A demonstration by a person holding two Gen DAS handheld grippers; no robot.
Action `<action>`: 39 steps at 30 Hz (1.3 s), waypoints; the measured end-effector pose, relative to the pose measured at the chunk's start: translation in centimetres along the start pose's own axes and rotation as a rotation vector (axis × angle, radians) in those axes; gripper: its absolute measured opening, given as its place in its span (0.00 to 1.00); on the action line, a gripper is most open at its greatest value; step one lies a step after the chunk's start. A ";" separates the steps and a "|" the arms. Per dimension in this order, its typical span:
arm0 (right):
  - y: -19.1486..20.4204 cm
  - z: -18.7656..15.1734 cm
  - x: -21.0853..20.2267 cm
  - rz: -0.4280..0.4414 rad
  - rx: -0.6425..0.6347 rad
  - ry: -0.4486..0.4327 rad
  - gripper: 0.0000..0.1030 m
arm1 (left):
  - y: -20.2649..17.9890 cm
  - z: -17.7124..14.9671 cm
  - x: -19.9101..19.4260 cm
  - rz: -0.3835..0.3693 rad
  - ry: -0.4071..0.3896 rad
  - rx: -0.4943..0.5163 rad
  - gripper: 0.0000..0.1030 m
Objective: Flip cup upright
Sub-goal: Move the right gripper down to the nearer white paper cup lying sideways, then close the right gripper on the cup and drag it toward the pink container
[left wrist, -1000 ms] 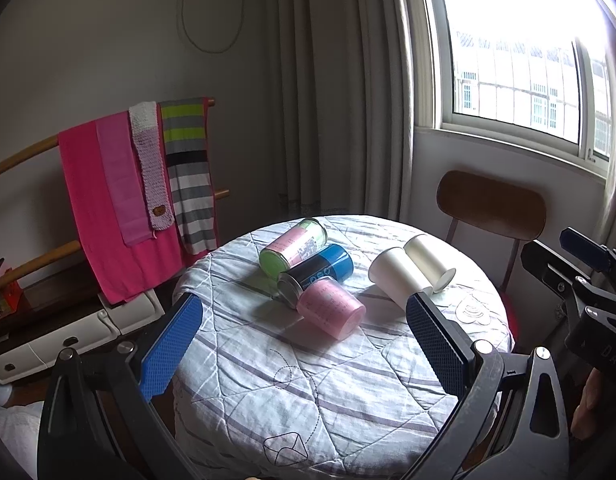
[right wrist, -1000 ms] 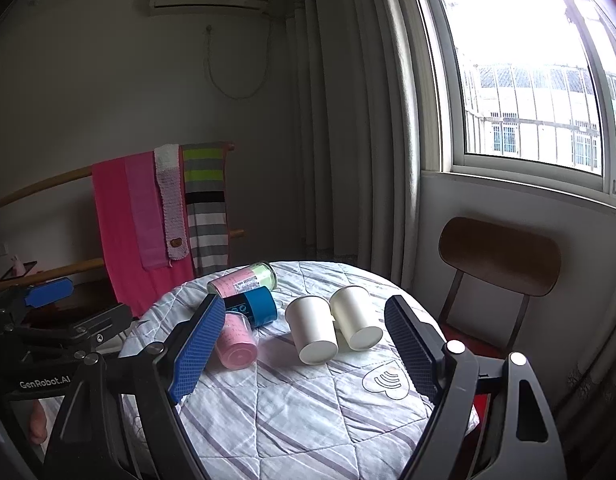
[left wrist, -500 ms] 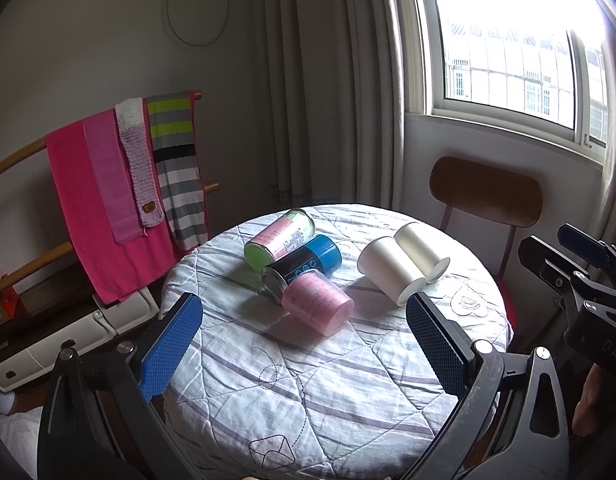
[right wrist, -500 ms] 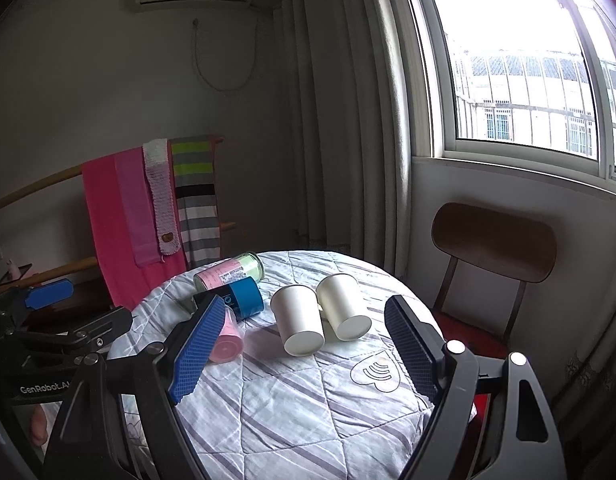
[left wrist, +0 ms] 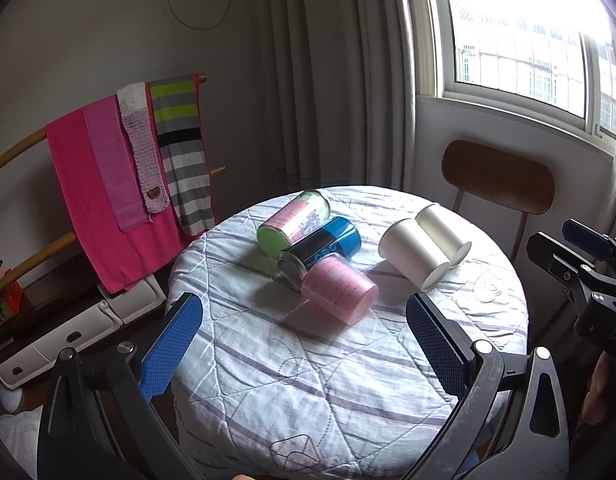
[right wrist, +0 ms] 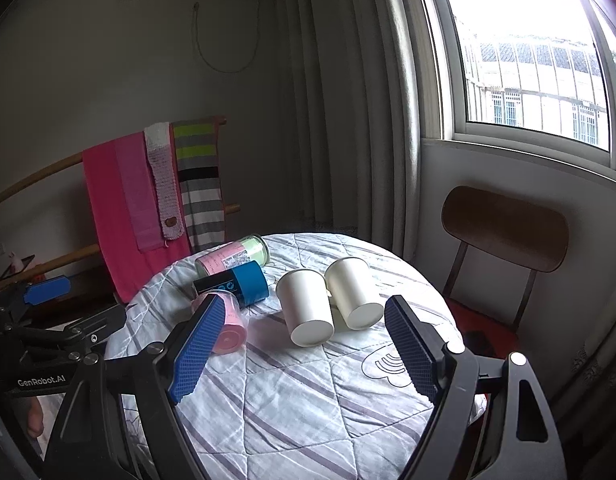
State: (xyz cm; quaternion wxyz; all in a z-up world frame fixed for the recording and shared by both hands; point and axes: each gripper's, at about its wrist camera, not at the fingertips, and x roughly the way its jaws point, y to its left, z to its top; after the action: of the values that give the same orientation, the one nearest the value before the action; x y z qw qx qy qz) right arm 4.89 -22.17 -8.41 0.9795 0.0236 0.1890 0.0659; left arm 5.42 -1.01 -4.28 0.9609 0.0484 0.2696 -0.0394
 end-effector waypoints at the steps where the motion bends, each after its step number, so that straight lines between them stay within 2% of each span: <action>1: 0.2 0.0 0.4 0.002 -0.003 0.013 0.81 | 0.3 0.0 0.3 -0.002 0.008 -0.004 1.00; 7: 1.2 -0.3 3.6 0.006 -0.038 0.109 0.81 | 2.3 -0.4 2.7 -0.048 0.083 -0.029 1.00; 14: 1.1 -1.0 8.8 0.064 -0.059 0.244 0.81 | 3.9 -1.0 5.0 -0.023 0.117 -0.042 1.00; 21: 0.2 -1.7 13.9 0.027 -0.034 0.339 0.81 | 5.1 -1.2 6.7 -0.018 0.139 -0.057 1.00; 26: 0.0 -2.4 15.6 -0.006 -0.025 0.384 0.80 | 5.3 -1.4 7.5 -0.020 0.156 -0.057 1.00; 28: 0.0 -2.7 16.0 -0.013 -0.013 0.409 0.75 | 5.3 -1.5 7.6 -0.019 0.160 -0.055 1.00; 30: -0.4 -2.9 16.5 -0.014 0.019 0.434 0.66 | 5.4 -1.5 7.7 -0.020 0.163 -0.056 1.00; 31: -0.6 -3.0 16.7 -0.014 0.032 0.452 0.56 | 5.4 -1.5 7.7 -0.021 0.164 -0.058 1.00; 39: -0.7 -3.1 16.7 -0.008 0.098 0.483 0.55 | 5.1 -1.6 7.2 -0.025 0.164 -0.051 1.00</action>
State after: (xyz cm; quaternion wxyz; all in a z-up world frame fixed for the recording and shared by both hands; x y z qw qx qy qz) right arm 19.19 -20.47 -17.41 0.9038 0.0538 0.4208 0.0565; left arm 11.24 3.93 -9.05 0.9359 0.0236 0.3490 -0.0404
